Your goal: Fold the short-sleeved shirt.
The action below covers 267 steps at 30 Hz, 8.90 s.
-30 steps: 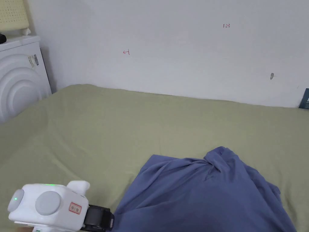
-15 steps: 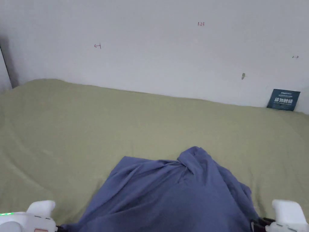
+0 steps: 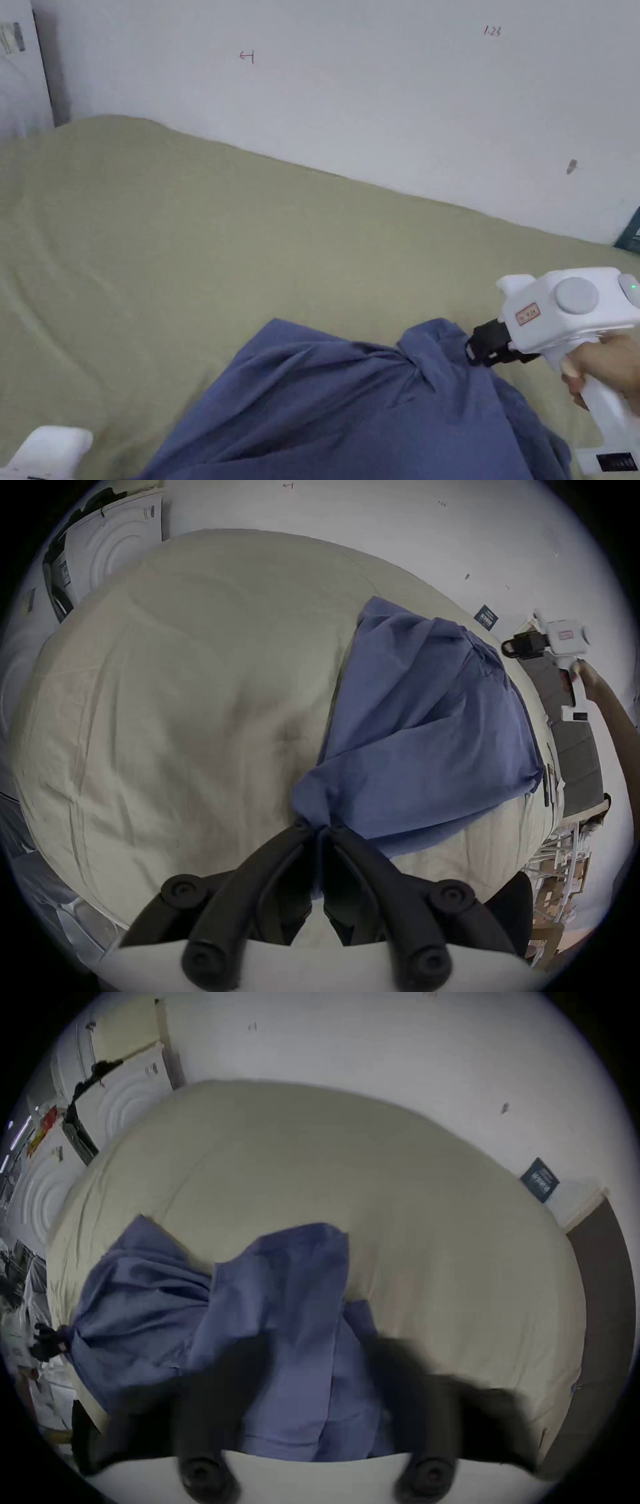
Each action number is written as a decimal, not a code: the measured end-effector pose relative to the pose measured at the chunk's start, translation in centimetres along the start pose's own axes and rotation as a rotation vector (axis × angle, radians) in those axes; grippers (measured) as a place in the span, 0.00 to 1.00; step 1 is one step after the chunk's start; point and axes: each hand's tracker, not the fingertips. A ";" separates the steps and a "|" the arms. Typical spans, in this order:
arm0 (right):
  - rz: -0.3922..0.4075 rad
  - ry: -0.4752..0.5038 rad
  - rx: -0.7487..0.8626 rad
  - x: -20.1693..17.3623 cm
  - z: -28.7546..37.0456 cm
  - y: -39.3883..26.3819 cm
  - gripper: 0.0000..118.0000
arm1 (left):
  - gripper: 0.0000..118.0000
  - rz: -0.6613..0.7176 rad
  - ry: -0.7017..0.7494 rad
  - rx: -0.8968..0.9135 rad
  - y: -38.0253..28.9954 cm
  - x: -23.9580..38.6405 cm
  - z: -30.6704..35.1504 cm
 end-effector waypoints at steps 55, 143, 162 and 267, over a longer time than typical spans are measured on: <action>-0.203 -0.293 0.821 4.7 32.3 9.4 0.02 | 0.04 -0.234 0.133 0.686 31.5 10.2 23.0; -0.538 -0.085 0.163 -7.9 16.3 -41.1 0.76 | 0.84 0.036 0.019 0.131 -9.4 -4.7 9.2; -0.451 -0.143 0.150 -13.2 19.1 -42.7 0.00 | 0.00 -0.117 0.172 0.186 -10.1 -1.8 11.3; -0.468 -0.098 0.171 -5.2 10.7 -33.4 0.95 | 0.05 0.009 0.130 0.080 -1.1 -1.9 2.1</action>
